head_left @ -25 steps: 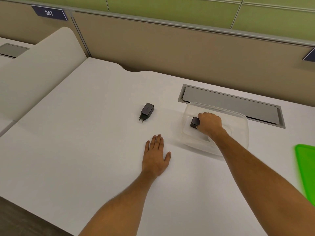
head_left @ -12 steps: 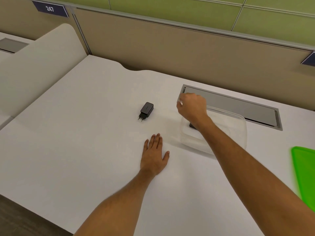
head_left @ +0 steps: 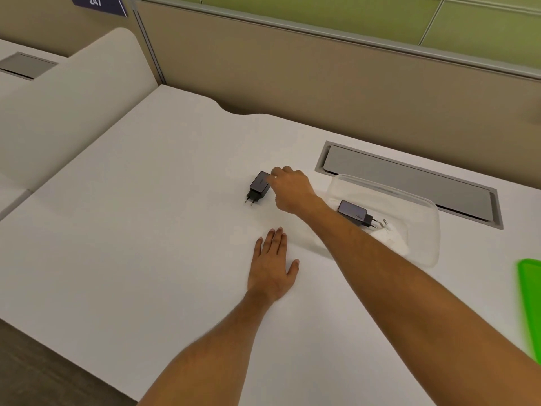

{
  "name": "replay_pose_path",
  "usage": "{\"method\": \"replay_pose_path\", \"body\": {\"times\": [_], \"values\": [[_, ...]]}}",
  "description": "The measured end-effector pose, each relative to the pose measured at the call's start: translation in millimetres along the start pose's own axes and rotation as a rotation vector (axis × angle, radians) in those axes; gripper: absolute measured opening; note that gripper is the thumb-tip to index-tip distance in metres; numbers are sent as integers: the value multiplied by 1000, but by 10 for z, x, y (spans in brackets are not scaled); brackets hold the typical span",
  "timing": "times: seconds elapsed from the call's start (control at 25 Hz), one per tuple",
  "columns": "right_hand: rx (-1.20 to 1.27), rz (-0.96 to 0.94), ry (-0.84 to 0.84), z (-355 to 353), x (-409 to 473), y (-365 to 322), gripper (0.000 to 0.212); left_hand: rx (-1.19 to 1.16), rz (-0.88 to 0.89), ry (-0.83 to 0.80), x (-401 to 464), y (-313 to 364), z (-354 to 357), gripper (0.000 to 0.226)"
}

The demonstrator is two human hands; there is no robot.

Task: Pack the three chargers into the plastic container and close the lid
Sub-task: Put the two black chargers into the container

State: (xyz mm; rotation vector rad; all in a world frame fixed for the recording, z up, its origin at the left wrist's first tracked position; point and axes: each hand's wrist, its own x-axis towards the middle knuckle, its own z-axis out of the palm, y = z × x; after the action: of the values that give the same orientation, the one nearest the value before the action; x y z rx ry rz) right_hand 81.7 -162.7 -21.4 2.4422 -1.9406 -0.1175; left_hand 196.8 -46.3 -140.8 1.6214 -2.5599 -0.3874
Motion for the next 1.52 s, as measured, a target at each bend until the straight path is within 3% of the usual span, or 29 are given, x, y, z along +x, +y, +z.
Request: {"method": "replay_pose_path", "body": {"times": [0.24,0.52,0.76,1.08,1.52], "values": [[-46,-63,-108,161,248,-23,75,2,3,-2,-3,1,-10,75],[-23,-55,-206,362,396,-44,70,1,1,-18,-2,5,-17,75],[-121,-55,-111,430,427,-89,68,5,-6,-20,4,0,10,74],[-130,-13,-57,430,336,-80,43,1,-13,-17,12,-4,39,75],[20,108,280,-413,-95,239,40,-6,6,20,-19,15,-9,74]]}}
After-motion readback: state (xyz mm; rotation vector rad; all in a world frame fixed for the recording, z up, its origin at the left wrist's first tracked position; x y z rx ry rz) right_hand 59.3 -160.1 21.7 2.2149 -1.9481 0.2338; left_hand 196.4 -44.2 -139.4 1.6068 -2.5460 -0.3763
